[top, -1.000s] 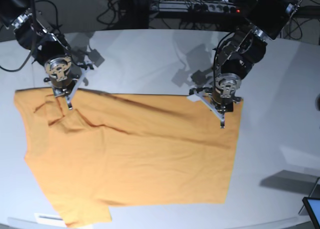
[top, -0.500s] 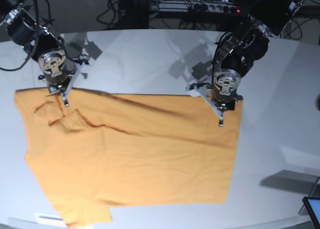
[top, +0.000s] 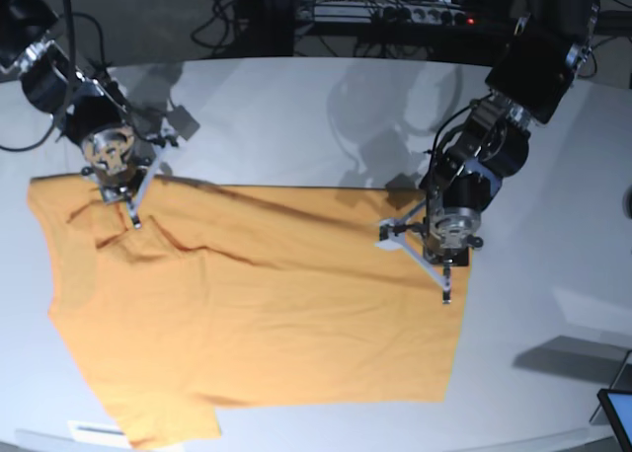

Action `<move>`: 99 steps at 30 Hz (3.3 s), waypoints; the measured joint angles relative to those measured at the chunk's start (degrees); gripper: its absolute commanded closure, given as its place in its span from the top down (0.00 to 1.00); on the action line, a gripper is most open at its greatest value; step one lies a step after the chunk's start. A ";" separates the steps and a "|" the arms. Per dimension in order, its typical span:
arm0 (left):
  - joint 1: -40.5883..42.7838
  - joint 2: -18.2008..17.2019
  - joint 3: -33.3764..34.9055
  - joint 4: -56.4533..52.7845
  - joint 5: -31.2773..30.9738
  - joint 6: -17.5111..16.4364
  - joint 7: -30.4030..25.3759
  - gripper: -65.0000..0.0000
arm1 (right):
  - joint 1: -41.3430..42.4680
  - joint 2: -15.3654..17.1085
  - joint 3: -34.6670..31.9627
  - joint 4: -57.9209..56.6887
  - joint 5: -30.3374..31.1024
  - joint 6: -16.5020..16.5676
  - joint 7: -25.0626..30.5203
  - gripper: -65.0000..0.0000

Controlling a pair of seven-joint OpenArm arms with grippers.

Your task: Fold the T-shirt properly

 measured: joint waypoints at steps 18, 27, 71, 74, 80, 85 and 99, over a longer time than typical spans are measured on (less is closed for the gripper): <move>-0.92 -4.85 11.85 -2.78 -8.07 2.58 0.72 0.00 | 3.93 3.28 -9.77 -0.26 4.66 -1.51 -3.78 0.00; 2.99 -10.25 14.19 6.03 -9.40 1.49 3.06 0.00 | 1.20 6.32 -12.68 6.99 6.54 -0.22 -6.97 0.00; 9.79 -18.91 14.60 16.65 -10.67 0.81 1.92 0.00 | -3.74 9.64 -15.85 8.72 3.61 -2.19 -11.96 0.00; 12.35 -20.57 14.08 18.25 -10.45 0.85 2.01 0.00 | -6.75 9.62 -13.53 9.84 2.58 -2.16 -11.93 0.00; 17.16 -21.35 13.73 19.93 -3.61 1.22 2.10 0.00 | -10.58 9.62 -11.69 11.41 0.15 -2.14 -11.89 0.00; 20.02 -21.77 13.33 20.46 -0.26 1.44 2.14 0.00 | -11.91 9.46 -11.58 11.69 -1.27 -2.16 -12.13 0.00; 25.55 -22.14 7.32 22.67 -1.44 1.22 2.05 0.00 | -14.49 9.44 -11.47 12.48 -4.46 -2.16 -12.35 0.00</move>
